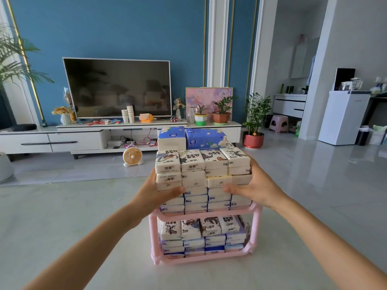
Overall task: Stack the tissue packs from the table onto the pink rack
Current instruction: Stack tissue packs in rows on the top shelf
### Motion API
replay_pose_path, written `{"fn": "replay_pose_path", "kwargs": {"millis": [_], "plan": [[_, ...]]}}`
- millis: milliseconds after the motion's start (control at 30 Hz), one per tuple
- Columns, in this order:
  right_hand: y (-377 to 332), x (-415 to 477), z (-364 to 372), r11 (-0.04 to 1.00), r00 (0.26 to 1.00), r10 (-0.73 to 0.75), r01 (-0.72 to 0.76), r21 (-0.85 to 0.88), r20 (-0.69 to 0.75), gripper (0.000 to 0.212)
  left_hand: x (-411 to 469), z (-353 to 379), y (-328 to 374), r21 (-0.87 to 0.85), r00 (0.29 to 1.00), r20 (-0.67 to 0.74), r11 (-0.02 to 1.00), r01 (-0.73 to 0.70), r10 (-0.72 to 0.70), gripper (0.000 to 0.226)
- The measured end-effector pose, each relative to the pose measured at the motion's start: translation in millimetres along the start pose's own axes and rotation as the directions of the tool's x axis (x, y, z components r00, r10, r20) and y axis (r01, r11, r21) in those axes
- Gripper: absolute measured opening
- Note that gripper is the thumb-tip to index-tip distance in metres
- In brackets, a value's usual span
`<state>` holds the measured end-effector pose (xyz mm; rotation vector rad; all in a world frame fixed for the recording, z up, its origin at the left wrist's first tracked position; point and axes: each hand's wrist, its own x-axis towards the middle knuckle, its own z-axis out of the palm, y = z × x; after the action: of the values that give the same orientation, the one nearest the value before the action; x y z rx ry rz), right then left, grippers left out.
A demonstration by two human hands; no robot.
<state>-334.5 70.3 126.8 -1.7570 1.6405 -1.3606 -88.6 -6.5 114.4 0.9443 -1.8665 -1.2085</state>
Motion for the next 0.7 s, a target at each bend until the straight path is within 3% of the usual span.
{"fn": "replay_pose_path", "kwargs": {"millis": [367, 567, 700], "plan": [[7, 4, 2, 0.998, 0.993, 0.051, -0.056, -0.042, -0.108, 0.096, 4, 3, 1, 0.001, 0.999, -0.025, 1.0, -0.021, 0.021, 0.055], [4, 1, -11, 0.996, 0.998, 0.033, -0.038, 0.081, 0.061, 0.077, 4, 9, -3, 0.028, 0.983, -0.171, 0.997, -0.068, 0.071, 0.075], [9, 2, -15, 0.998, 0.997, 0.014, -0.019, 0.067, 0.079, 0.067, 7, 12, -8, 0.004, 0.967, -0.231, 0.994, -0.106, 0.104, 0.08]]}}
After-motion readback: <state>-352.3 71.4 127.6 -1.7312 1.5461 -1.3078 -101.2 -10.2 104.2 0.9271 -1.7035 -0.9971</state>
